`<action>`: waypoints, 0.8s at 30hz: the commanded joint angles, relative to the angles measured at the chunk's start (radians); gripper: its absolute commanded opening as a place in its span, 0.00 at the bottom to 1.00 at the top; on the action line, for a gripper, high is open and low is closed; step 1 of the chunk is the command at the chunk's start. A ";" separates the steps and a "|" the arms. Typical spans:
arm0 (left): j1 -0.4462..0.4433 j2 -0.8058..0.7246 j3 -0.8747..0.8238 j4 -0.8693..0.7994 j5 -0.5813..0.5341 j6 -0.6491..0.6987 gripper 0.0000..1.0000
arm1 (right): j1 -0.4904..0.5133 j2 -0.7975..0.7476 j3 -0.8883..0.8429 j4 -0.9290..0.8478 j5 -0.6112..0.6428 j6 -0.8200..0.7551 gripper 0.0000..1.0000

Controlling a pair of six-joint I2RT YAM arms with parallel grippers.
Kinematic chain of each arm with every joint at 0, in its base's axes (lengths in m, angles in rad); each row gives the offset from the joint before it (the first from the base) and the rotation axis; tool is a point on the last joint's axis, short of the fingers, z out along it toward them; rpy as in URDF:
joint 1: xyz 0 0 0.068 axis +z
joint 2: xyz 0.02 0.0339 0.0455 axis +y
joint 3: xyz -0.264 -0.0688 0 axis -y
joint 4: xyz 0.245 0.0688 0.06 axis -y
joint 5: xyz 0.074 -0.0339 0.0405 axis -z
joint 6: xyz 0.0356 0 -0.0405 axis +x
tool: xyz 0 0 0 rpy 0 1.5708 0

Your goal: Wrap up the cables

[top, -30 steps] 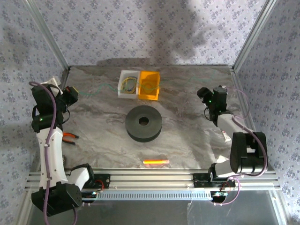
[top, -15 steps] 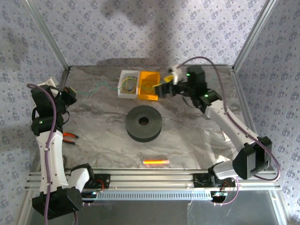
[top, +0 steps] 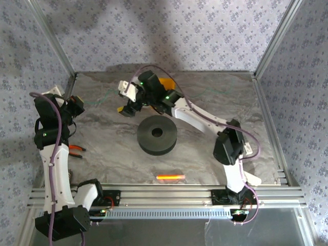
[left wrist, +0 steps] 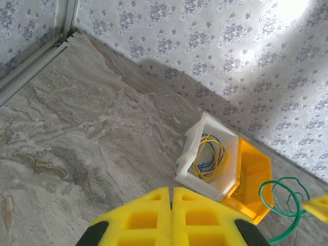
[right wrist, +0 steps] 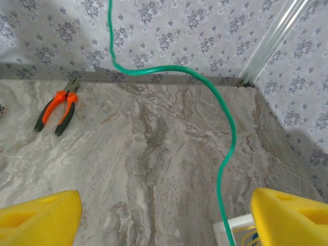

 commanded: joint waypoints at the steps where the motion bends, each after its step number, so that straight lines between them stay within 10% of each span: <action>1: -0.010 -0.021 0.021 0.005 0.026 -0.018 0.00 | -0.005 0.076 0.121 -0.016 -0.002 -0.018 0.85; 8: -0.012 -0.031 0.007 0.004 0.042 -0.017 0.00 | -0.005 0.236 0.342 -0.078 0.055 0.014 0.68; 17: -0.009 -0.037 0.045 -0.040 0.019 0.018 0.00 | -0.021 0.324 0.490 -0.197 0.063 -0.005 0.03; 24: 0.077 -0.047 0.104 -0.099 -0.009 0.043 0.00 | -0.041 0.310 0.446 -0.206 0.068 -0.039 0.00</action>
